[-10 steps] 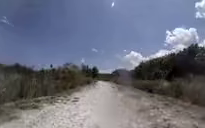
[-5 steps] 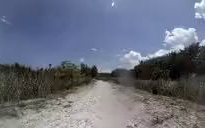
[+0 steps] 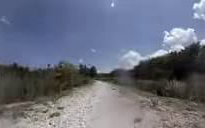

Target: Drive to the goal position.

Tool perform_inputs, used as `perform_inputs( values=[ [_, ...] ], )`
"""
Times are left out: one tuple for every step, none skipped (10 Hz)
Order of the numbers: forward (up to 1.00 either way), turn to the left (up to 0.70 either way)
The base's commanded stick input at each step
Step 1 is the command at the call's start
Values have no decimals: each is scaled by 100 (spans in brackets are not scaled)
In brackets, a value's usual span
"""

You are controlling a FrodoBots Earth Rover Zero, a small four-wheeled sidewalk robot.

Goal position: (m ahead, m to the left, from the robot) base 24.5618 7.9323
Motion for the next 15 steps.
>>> perform_inputs(
  values=[
    [85,-1],
    [85,-1],
    [85,-1],
    [85,-1],
    [85,-1],
    [85,-1],
    [85,-1],
    [85,-1],
    [85,-1],
    [85,-1],
    [85,-1],
    [85,-1],
    [85,-1],
    [85,-1],
    [85,-1]
  ],
)
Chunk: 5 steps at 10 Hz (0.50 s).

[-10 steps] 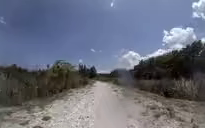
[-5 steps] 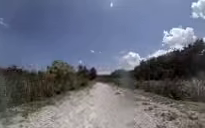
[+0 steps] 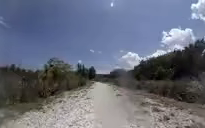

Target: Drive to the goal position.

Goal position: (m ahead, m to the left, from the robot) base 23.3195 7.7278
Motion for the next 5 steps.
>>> perform_inputs(
  values=[
    [85,-1],
    [85,-1],
    [85,-1],
    [85,-1],
    [85,-1]
  ],
)
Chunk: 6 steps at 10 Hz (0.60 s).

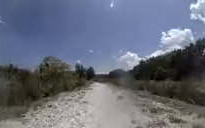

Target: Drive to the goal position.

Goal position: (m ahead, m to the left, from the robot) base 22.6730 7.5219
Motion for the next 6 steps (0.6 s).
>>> perform_inputs(
  values=[
    [85,-1],
    [85,-1],
    [85,-1],
    [85,-1],
    [85,-1],
    [85,-1]
  ],
)
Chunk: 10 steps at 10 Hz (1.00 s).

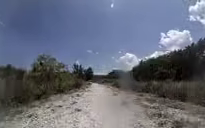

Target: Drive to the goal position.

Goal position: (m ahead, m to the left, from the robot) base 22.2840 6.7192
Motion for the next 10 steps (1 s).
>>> perform_inputs(
  values=[
    [85,-1],
    [85,6],
    [85,18],
    [85,29],
    [85,31],
    [85,27],
    [85,2],
    [85,-1],
    [85,-1],
    [85,-1]
  ],
)
